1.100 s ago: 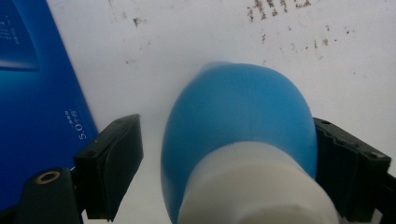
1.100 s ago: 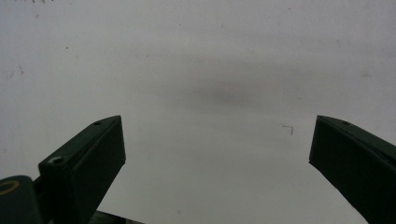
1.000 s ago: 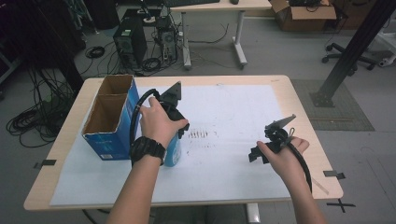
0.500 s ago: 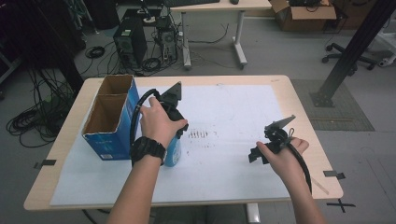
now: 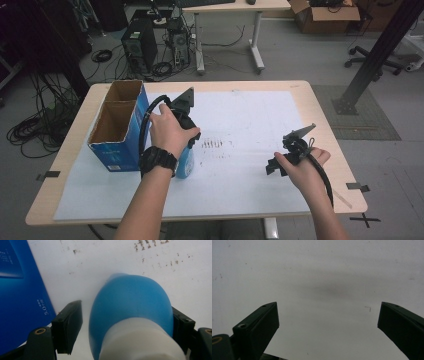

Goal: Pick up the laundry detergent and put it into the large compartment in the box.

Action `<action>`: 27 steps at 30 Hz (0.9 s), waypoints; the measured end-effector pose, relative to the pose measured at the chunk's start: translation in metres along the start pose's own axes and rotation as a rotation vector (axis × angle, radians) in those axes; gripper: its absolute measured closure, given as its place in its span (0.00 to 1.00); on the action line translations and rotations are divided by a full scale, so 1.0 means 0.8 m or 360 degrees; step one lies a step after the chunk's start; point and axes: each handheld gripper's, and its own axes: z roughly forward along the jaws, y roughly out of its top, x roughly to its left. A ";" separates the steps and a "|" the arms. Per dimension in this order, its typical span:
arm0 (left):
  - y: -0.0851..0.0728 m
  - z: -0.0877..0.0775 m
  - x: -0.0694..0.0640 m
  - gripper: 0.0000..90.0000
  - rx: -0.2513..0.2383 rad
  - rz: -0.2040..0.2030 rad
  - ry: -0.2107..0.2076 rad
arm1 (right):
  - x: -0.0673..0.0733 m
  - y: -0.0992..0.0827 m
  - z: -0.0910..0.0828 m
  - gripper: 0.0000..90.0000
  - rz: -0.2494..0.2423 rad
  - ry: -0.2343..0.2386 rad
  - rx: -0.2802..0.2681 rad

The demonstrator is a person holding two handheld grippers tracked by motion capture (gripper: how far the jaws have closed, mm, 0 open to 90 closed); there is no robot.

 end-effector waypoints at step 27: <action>0.004 -0.003 -0.004 0.41 0.0014 0.0001 -0.0017 | -0.002 0.000 0.000 0.04 0.0007 0.0006 0.0001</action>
